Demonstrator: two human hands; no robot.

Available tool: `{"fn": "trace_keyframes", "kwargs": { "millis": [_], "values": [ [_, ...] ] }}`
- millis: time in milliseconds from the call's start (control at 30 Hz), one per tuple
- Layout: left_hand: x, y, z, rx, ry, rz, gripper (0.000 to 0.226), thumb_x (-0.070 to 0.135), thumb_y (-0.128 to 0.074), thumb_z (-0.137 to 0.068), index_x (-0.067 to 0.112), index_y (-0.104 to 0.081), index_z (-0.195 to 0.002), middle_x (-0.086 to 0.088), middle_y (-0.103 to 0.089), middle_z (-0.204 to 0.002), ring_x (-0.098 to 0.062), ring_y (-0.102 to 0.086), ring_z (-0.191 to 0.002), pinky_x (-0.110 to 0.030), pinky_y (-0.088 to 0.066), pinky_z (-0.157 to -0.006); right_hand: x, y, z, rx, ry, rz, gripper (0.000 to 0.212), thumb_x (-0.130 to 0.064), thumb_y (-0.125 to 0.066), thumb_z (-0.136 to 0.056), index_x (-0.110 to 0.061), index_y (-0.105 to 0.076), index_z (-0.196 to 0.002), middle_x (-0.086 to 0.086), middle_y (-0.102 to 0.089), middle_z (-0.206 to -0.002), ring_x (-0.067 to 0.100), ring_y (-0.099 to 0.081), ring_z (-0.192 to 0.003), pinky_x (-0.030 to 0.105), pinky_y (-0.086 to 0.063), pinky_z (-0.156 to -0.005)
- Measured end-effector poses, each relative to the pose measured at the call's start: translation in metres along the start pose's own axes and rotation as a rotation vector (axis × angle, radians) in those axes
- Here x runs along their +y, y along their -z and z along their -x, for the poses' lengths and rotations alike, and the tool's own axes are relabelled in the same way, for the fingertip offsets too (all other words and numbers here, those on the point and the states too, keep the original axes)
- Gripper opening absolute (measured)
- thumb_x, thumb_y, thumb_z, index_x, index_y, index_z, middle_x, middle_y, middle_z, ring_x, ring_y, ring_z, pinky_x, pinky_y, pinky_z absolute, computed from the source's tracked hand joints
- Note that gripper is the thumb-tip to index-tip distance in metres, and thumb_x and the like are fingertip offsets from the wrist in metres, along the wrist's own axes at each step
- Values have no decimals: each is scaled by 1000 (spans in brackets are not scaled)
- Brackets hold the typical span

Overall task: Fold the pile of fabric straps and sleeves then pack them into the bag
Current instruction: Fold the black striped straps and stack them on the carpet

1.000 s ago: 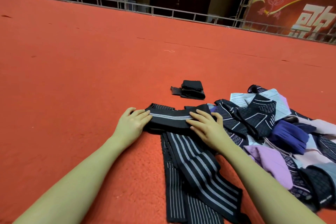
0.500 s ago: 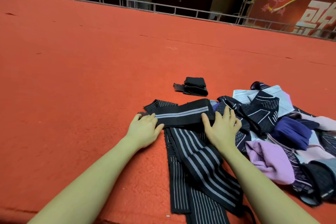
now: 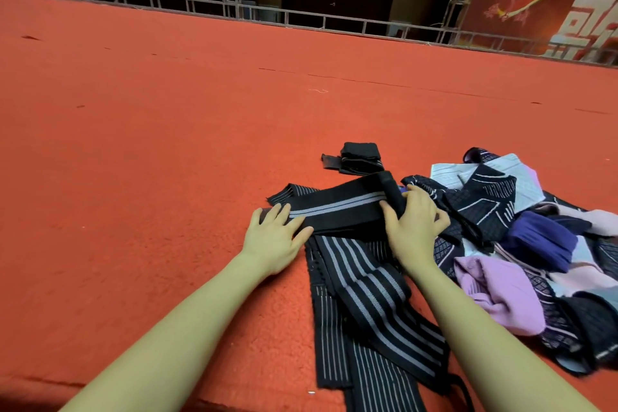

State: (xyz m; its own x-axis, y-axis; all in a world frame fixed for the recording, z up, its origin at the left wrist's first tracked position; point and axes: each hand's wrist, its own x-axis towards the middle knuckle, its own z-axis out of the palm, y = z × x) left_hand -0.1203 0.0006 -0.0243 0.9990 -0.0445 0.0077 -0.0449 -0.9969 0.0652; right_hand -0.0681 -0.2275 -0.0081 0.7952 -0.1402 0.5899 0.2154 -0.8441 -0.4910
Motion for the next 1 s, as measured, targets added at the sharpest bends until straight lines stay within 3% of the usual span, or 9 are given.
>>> {"fn": "trace_keyframes", "kwargs": {
  "millis": [200, 400, 467, 567, 667, 767, 833, 900, 1000],
  "values": [
    [36, 11, -5, 59, -194, 207, 52, 48, -17, -102, 35, -12, -152, 7, -4, -160, -12, -3, -147, -42, 0, -115, 13, 30, -19, 70, -113, -28, 20, -25, -58, -90, -12, -52, -104, 9, -67, -96, 27, -53, -97, 35, -17, -92],
    [74, 11, -25, -182, -325, 204, 51, 49, -12, -101, 36, -20, -150, 10, -7, -160, -11, 1, -147, -43, 2, -117, 44, 44, -16, 143, -131, 51, 17, -14, -56, -89, -12, -52, -106, 14, -69, -85, 29, -55, -85, 33, -17, -93],
    [79, 13, -31, -226, -334, 214, 52, 50, -11, -101, 35, -23, -149, 11, -10, -159, -11, 0, -147, -43, 4, -116, 43, 45, -17, 154, -63, 76, 19, -15, -60, -87, -11, -58, -105, 13, -69, -85, 29, -55, -84, 34, -19, -92],
    [73, 13, -37, -241, -360, 204, 49, 48, -16, -102, 35, -27, -148, 14, -14, -158, -9, -4, -146, -42, 2, -114, 26, 44, -18, 182, 225, 72, 21, -21, -65, -79, -14, -67, -99, 2, -72, -89, 20, -62, -84, 33, -23, -90],
    [55, 10, -36, -42, -353, 219, 39, 36, -32, -103, 30, -45, -140, 11, -36, -151, -7, -25, -140, -32, -11, -107, 7, 35, -19, 25, 481, 71, 31, -26, -56, -75, -17, -71, -101, -3, -73, -100, 13, -67, -91, 33, -23, -92],
    [36, 9, -26, 208, -150, 360, 32, 24, -39, -101, 21, -53, -129, 5, -54, -134, -12, -45, -124, -27, -18, -96, -2, 19, -14, -244, 603, 144, 42, -43, -45, -82, -21, -72, -105, -2, -72, -107, 13, -67, -98, 36, -17, -97],
    [28, 9, -20, 245, -94, 393, 36, 24, -37, -101, 20, -46, -135, 4, -50, -136, -14, -44, -124, -29, -19, -98, -8, 11, -9, -425, 615, 185, 46, -53, -41, -91, -25, -68, -117, -3, -64, -125, 10, -58, -117, 36, -9, -101],
    [28, 8, -16, 235, -116, 399, 39, 26, -35, -102, 22, -40, -140, 5, -47, -139, -14, -41, -125, -28, -18, -95, -10, 7, -6, -620, 552, 185, 43, -50, -37, -98, -30, -56, -132, -9, -48, -143, 1, -37, -134, 34, 1, -105],
    [44, 8, -16, 220, -78, 381, 38, 36, -31, -102, 28, -45, -137, 5, -51, -134, -16, -43, -123, -31, -20, -96, -5, 10, -7, -692, 438, 52, 35, -39, -36, -102, -32, -57, -129, -15, -48, -141, -3, -33, -134, 31, -2, -104]
  ]
}}
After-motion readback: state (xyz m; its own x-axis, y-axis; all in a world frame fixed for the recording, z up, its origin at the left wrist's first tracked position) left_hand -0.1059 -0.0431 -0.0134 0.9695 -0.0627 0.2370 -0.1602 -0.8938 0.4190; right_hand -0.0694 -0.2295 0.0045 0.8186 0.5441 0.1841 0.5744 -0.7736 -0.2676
